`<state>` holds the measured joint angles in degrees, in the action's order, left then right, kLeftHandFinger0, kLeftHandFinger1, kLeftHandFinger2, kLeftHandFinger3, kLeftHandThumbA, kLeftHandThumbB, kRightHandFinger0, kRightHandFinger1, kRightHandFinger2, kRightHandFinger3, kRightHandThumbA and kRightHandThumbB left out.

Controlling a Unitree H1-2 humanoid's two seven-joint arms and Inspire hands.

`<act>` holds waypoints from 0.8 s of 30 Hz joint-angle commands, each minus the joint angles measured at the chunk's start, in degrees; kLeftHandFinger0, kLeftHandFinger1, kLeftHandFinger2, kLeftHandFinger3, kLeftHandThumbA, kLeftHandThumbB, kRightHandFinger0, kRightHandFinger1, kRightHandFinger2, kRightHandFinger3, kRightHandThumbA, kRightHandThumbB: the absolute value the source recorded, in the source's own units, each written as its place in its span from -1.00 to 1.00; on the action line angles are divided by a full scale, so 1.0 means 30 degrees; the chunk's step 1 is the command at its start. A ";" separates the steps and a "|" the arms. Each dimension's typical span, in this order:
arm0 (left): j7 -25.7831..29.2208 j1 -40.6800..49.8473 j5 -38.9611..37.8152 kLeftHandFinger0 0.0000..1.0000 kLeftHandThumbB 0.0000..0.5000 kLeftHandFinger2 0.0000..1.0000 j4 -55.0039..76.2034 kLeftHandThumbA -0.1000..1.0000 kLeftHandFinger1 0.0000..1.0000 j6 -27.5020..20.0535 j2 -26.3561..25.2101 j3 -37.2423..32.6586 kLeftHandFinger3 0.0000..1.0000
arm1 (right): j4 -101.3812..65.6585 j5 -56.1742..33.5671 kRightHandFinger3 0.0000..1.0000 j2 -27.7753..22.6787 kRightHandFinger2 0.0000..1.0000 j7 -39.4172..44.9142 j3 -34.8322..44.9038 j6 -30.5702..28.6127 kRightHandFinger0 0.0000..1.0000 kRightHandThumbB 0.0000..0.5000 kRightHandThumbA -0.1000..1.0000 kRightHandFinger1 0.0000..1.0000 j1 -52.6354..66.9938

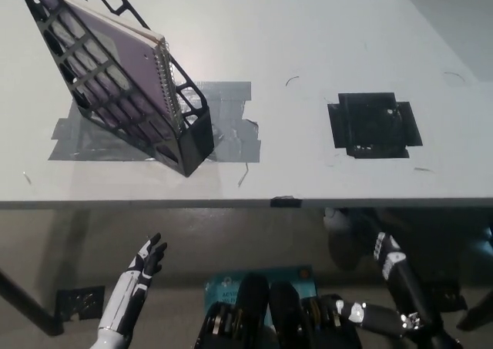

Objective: A shelf with a book inside it is placed on the center of the desk infront of the robot. The robot uses its right hand to grab the book, take it out and hand it to a person.

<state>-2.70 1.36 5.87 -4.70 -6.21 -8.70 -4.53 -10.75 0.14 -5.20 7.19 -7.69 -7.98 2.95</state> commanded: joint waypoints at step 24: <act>-0.0137 -0.0157 0.0340 1.00 0.12 1.00 0.0440 1.00 1.00 -0.0788 -0.0001 -0.0270 1.00 | 0.8037 -0.1699 1.00 0.4333 1.00 0.0186 0.0153 0.3999 1.00 0.29 0.99 1.00 -1.4896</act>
<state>-2.74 1.25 6.04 -4.73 -6.77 -8.46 -5.07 8.75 -3.85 5.60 7.58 -7.86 3.96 -35.80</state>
